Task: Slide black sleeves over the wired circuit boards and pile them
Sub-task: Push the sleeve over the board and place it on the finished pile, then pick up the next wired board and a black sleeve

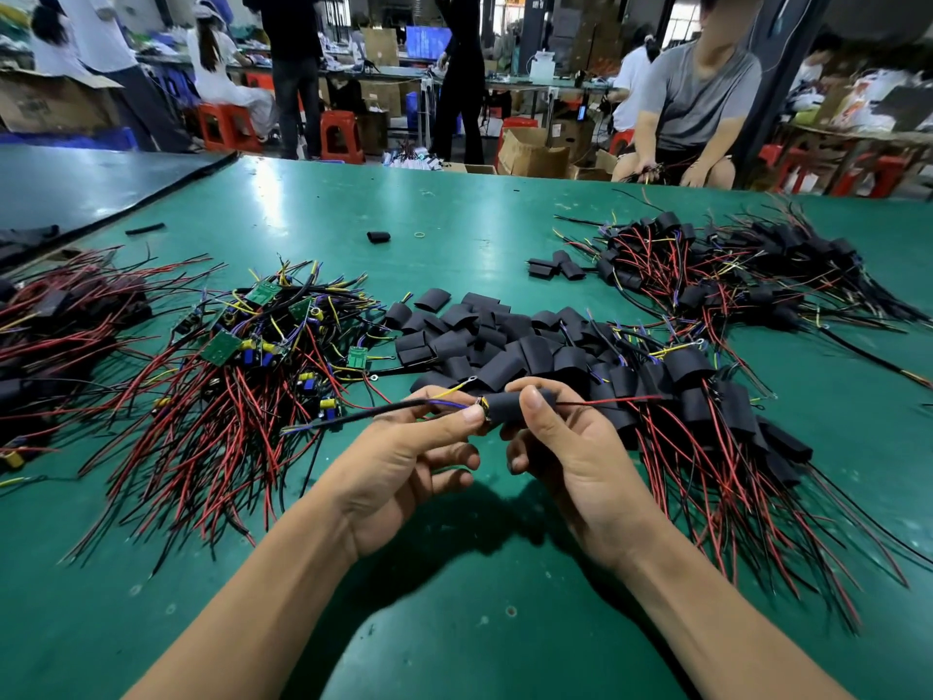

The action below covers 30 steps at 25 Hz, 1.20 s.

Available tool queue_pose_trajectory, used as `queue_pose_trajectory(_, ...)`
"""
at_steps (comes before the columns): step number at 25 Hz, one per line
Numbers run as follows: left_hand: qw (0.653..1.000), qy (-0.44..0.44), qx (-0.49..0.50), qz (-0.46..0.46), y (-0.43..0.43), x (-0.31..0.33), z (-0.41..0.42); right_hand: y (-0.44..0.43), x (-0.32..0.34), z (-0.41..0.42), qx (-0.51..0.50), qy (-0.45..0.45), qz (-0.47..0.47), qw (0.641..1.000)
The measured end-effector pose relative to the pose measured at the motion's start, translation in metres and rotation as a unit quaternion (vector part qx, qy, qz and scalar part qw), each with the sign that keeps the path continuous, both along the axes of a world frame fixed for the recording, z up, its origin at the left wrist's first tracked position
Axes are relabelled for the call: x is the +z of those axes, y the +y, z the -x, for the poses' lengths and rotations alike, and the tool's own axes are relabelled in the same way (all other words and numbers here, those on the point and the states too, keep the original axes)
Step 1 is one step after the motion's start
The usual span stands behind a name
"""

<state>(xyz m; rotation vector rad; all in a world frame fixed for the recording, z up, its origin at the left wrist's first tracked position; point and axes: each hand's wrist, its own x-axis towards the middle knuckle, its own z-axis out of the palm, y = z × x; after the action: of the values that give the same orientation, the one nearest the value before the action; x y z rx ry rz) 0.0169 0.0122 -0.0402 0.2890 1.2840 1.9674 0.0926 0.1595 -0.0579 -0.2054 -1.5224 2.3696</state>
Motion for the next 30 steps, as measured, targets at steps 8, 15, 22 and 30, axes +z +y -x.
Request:
queue_pose_trajectory(8, 1.000, -0.013, -0.027, 0.006, 0.001, -0.003, -0.002, -0.009, -0.005, 0.001, 0.048, -0.010, -0.017, 0.999)
queue_pose_trajectory(15, 0.998, -0.019, 0.053, 0.021, 0.002, -0.003, 0.009, -0.005, -0.002, -0.002, 0.022, -0.053, 0.028, 0.998)
queue_pose_trajectory(22, 0.939, 0.194, 0.217, 0.181, -0.006, -0.011, 0.019, 0.018, 0.020, -0.007, -0.118, 0.020, 0.208, 0.971)
queue_pose_trajectory(30, 0.803, 0.384, 0.306, 0.339, -0.016, -0.025, 0.031, 0.036, 0.023, -0.012, -0.192, 0.014, 0.275, 0.942)
